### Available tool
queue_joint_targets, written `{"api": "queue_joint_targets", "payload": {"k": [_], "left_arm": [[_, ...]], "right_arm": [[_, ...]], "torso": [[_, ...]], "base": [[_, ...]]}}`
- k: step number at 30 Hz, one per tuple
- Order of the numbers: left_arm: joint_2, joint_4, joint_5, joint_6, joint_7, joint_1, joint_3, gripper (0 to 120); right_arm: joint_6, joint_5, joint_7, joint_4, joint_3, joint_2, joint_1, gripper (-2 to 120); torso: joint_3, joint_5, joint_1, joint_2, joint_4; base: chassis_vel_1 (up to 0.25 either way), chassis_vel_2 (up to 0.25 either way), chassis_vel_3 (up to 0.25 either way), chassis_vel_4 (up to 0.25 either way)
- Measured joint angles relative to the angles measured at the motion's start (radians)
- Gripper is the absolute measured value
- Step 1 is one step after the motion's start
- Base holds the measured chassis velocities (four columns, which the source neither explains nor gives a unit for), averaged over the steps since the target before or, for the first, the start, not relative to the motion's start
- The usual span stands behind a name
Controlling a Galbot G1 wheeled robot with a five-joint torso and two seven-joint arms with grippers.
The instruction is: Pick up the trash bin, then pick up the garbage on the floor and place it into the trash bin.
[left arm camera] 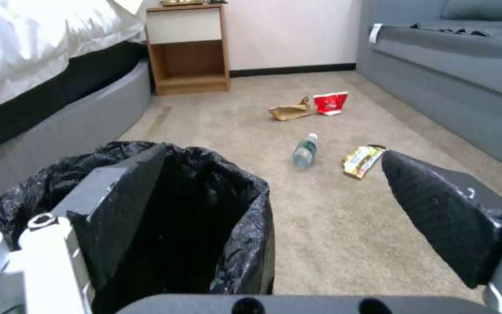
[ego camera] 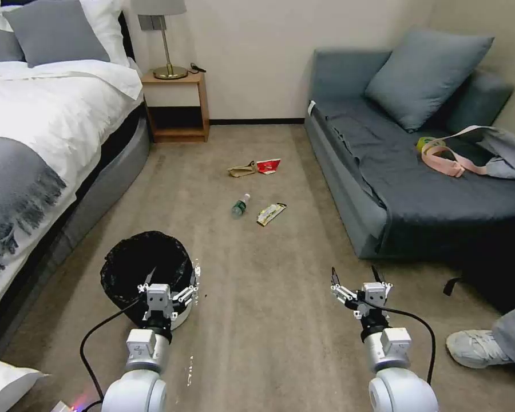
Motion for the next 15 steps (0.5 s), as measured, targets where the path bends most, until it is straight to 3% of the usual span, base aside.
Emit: {"api": "queue_joint_targets", "payload": {"k": [15], "left_arm": [[0.0,0.0,0.0,0.0,0.0,0.0,0.0,100]], "right_arm": [[0.0,0.0,0.0,0.0,0.0,0.0,0.0,100]], "torso": [[0.0,0.0,0.0,0.0,0.0]], "base": [[0.0,0.0,0.0,0.0]]}}
